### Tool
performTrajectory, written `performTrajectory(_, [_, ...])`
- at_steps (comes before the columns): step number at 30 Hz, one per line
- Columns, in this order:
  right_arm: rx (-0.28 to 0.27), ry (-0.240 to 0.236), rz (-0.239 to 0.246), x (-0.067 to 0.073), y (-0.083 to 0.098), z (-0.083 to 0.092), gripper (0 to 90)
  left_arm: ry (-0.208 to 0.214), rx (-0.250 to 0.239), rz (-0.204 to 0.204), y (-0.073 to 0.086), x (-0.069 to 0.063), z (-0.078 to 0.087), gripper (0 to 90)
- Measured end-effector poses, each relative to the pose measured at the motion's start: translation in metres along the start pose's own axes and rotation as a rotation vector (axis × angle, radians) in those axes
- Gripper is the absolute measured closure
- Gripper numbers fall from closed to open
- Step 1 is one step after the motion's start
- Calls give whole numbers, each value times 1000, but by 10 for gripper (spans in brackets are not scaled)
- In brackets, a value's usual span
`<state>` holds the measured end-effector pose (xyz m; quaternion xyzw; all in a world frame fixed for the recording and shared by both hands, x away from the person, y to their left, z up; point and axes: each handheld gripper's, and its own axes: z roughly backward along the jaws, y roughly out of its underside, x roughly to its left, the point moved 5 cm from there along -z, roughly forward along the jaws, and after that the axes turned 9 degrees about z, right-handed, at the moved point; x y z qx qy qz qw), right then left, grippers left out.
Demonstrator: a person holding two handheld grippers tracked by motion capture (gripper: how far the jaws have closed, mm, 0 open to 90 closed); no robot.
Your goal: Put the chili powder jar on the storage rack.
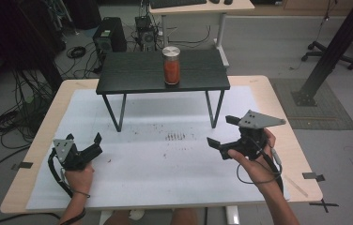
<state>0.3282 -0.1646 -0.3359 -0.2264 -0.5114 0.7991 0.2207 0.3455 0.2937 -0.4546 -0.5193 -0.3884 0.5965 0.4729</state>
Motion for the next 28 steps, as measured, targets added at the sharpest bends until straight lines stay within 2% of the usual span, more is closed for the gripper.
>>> performTrajectory(28, [11,-12,-13,1,13,-7,34,2,0,-9,0,-1,0,2])
